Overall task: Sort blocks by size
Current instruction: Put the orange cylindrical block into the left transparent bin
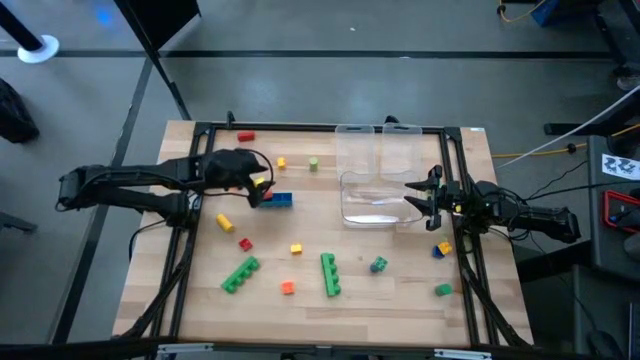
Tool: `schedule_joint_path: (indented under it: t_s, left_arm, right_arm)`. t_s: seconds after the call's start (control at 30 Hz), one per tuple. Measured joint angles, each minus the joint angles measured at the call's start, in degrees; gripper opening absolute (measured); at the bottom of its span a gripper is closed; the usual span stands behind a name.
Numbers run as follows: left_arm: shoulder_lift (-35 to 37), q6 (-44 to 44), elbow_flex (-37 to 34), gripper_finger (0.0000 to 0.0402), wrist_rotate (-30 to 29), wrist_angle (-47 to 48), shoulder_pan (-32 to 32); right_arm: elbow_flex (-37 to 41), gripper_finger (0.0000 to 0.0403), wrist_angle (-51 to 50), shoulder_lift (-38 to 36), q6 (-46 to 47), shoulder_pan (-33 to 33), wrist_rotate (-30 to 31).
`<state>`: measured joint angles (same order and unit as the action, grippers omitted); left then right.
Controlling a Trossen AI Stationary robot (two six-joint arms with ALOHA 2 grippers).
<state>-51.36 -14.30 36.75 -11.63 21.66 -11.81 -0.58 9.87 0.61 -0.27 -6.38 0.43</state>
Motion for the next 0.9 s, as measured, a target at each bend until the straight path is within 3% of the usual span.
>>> schedule_joint_path:
  t_s: [0.2, 0.9]
  left_arm:
    - [-1.22, -0.11, 0.0, 0.0238, 0.97, 6.0, 0.02]
    - [-13.87, 2.44, 0.0, 0.0237, 4.86, 6.44, 0.02]
  right_arm:
    - [0.0, 0.0177, -0.02, 0.01, 0.0, 0.01, 0.0]
    - [0.0, 0.0177, -0.11, 0.0, 0.0, 0.01, 0.0]
